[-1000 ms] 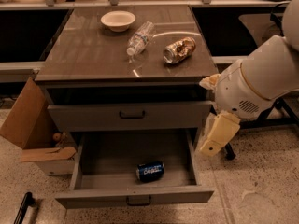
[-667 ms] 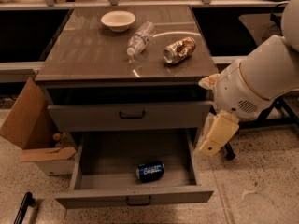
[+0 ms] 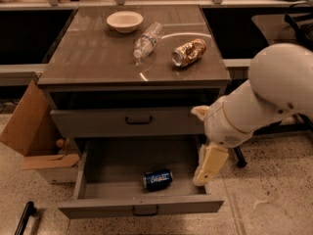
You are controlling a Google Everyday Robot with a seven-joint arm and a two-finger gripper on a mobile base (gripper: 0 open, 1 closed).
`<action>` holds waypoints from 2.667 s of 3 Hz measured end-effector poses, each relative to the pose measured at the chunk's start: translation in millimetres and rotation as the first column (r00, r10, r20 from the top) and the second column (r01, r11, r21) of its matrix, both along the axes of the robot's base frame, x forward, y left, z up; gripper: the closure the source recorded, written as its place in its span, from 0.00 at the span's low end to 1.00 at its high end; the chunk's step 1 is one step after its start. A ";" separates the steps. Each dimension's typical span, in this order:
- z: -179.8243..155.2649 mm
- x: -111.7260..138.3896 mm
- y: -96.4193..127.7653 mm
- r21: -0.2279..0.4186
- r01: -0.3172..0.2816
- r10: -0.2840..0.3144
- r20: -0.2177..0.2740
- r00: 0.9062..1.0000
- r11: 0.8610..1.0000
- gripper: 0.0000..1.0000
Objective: Pick pepsi can from middle drawer and place on counter
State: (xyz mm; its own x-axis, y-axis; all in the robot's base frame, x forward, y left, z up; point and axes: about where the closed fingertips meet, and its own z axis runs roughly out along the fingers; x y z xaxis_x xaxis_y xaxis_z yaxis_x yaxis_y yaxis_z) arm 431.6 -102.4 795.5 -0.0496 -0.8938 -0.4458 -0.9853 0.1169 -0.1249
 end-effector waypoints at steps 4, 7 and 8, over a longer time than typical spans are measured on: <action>-137.2 15.3 25.7 0.004 -0.124 0.123 -0.070 0.990 0.992 0.00; -254.4 50.3 51.0 -0.020 -0.181 0.178 -0.089 0.980 0.983 0.00; -287.4 65.4 59.4 0.035 -0.203 0.206 -0.088 0.975 0.978 0.00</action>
Offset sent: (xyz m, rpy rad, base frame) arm 0.0174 0.0330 -0.1762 0.0429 0.0925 0.1539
